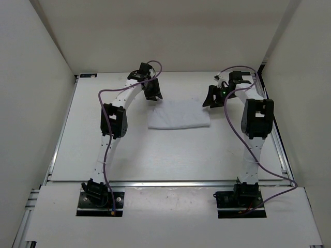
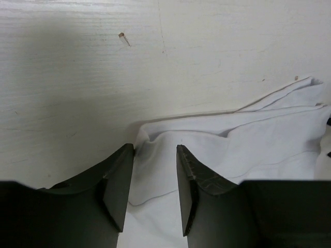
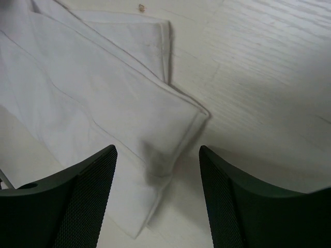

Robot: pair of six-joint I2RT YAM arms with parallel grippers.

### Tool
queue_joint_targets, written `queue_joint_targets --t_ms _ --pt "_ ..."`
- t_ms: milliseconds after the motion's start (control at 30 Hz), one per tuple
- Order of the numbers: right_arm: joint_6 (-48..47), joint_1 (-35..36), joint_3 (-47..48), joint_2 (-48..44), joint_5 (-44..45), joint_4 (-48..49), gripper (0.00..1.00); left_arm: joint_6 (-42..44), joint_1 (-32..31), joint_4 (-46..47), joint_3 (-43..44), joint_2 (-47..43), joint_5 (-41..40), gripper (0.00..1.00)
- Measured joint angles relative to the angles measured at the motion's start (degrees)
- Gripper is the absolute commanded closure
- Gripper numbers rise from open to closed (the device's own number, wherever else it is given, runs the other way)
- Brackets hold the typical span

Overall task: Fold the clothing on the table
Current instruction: Fold the skirt

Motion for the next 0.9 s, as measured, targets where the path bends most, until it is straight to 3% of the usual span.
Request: queue_joint_targets --t_ms 167,300,333,433,500,733,833,900 --pt "0.68 1.62 2.12 2.54 -1.16 -0.44 0.35 -0.35 0.09 0.13 0.0 0.02 0.07 0.56" --pt "1.4 1.64 3.41 4.02 -0.83 -0.2 0.65 -1.05 0.09 0.24 0.0 0.02 0.15 0.72" --pt "1.46 1.6 3.43 4.26 -0.68 -0.07 0.76 -1.25 0.09 0.24 0.0 0.02 0.22 0.74" --pt "2.34 1.27 3.43 4.57 0.44 -0.13 0.94 -1.57 0.11 0.33 0.31 0.02 0.37 0.8" --pt "3.02 0.96 3.43 4.59 1.29 -0.11 0.99 -1.64 0.11 0.5 0.52 0.02 0.46 0.84" --pt "4.17 0.52 3.43 4.39 2.58 0.44 1.0 -1.33 -0.15 0.57 0.17 -0.57 0.0 0.95" --pt "4.02 0.46 3.89 4.2 3.13 0.26 1.0 -0.94 -0.7 1.84 -4.5 -3.91 -0.44 0.99" --pt "3.65 0.44 5.01 4.15 3.41 -0.13 1.0 -0.87 -1.14 5.46 -12.09 -8.61 -0.79 1.0"
